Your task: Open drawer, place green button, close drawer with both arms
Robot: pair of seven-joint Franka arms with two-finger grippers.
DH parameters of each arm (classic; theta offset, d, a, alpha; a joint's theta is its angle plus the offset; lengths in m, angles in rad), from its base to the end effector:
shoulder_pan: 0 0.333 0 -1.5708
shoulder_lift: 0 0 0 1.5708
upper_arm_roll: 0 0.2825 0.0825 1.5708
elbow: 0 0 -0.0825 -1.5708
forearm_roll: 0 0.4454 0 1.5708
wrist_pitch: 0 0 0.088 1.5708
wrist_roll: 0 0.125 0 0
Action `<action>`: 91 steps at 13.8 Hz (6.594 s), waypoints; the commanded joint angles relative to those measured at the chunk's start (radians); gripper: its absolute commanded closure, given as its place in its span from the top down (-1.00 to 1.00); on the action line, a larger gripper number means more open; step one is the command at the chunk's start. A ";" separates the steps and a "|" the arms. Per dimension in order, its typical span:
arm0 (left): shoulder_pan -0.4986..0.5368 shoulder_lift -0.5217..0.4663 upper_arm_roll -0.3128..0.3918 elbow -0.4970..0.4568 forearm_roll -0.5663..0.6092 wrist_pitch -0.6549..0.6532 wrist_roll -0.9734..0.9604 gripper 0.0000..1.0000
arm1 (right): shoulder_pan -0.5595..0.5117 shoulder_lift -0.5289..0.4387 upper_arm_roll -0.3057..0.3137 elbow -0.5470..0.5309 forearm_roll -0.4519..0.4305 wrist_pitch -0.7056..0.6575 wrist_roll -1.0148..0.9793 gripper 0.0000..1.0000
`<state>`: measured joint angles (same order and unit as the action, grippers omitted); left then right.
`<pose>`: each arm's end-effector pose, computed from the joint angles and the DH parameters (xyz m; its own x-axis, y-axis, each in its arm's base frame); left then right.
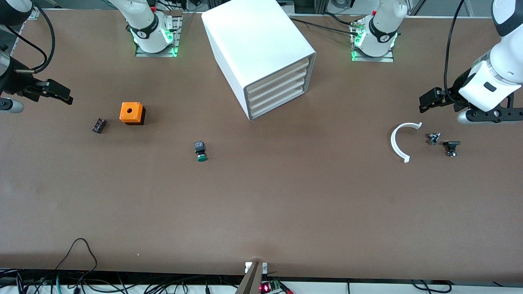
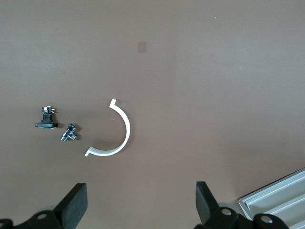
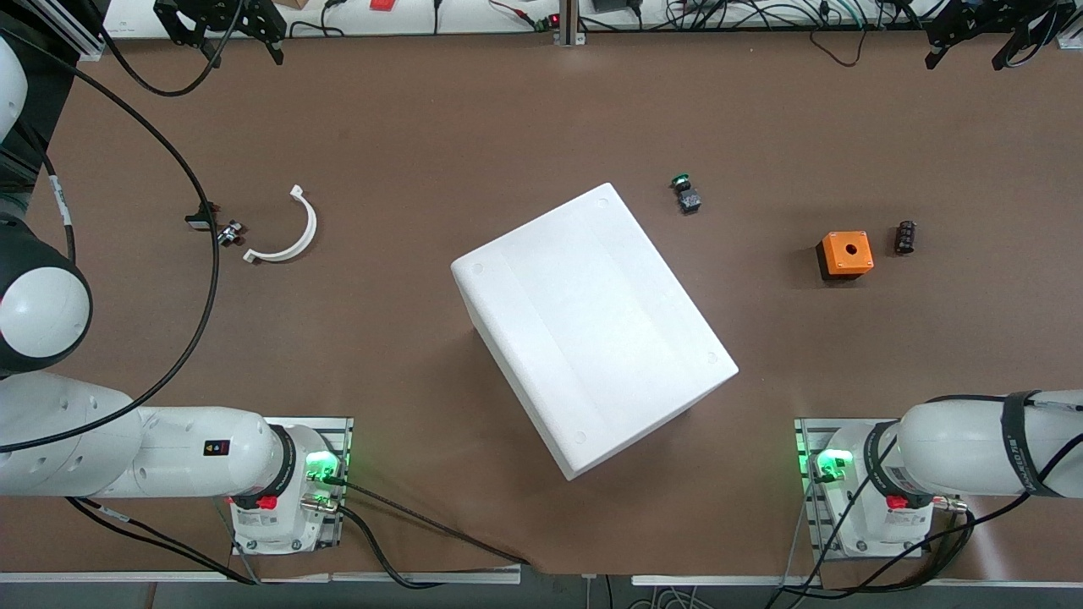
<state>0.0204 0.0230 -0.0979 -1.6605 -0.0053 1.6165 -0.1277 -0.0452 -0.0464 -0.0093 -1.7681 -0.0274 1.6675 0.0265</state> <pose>0.6184 -0.0482 0.5149 0.9965 0.0505 -0.0673 0.0505 -0.9987 -0.0011 0.6021 -0.0361 0.5041 0.9955 -0.0782 -0.0535 -0.0767 -0.9967 0.0281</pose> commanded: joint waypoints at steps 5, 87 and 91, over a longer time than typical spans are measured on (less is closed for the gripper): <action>0.021 0.069 0.003 0.002 -0.001 -0.027 0.026 1.00 | 0.054 0.051 0.014 0.009 0.032 0.038 0.003 1.00; 0.078 -0.075 0.027 -0.028 0.002 -0.006 0.234 1.00 | 0.674 0.757 0.446 0.365 -0.482 0.377 -0.712 -0.52; 0.076 -0.075 0.027 -0.028 0.004 -0.006 0.235 1.00 | 0.709 0.773 0.446 0.355 -0.476 0.373 -0.671 -0.51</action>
<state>0.0977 -0.0639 -0.0687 -1.7170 0.0114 1.6240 0.1157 0.6306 0.7043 0.4417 -1.4357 -0.4965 2.0613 -0.6653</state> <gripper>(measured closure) 0.000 0.595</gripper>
